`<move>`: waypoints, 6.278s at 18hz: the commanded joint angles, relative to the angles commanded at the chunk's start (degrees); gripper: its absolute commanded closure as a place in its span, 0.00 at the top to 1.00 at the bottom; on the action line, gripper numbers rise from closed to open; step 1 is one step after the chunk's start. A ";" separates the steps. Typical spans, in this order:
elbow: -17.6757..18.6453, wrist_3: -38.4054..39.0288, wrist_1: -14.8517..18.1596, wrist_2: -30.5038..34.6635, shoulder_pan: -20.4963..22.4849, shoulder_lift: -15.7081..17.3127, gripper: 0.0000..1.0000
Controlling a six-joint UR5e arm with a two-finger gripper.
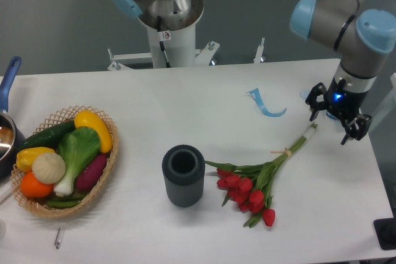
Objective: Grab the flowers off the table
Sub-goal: 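Move the open gripper from the blue ribbon toward the tulip stems, then lower the gripper onto the tied tulip stems and close it, then lift the red tulip bunch by its stems off the table, then raise the held tulips higher above the table and hold them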
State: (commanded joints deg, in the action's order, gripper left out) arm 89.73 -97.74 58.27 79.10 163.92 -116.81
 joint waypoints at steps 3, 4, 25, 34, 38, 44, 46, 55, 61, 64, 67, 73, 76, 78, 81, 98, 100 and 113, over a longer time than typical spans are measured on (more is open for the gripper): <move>0.18 4.30 -0.26 -0.18 -0.26 0.00 1.00; 0.36 4.66 -1.05 -0.09 -0.88 -0.35 1.00; 5.98 8.35 -8.09 1.49 -6.33 -4.04 1.00; 6.07 10.02 -8.61 1.49 -7.47 -5.10 0.93; 6.25 10.29 -8.70 1.49 -7.47 -5.45 0.88; 5.81 10.29 -8.70 1.49 -7.47 -5.54 0.70; 5.81 10.29 -8.70 1.49 -7.47 -5.54 0.62; 5.54 10.46 -8.88 1.49 -7.47 -5.80 0.36; 5.19 10.55 -8.79 1.49 -7.30 -5.36 0.26; 5.11 10.64 -8.79 1.49 -7.21 -5.19 0.21; 4.93 10.64 -8.70 1.41 -6.95 -4.66 0.21; 2.30 10.64 -8.00 0.79 -5.37 0.34 0.22; 0.63 13.88 -8.00 -4.89 -3.44 3.33 0.22; -0.17 17.39 -8.00 -13.93 -1.51 4.39 0.22; -0.17 22.40 -8.53 -30.02 0.26 6.32 0.22; 0.54 34.11 -8.79 -61.70 -1.50 10.81 0.22; 0.10 34.11 -8.97 -61.70 -1.50 10.55 0.22; -0.34 34.02 -9.05 -61.79 -1.41 10.46 0.22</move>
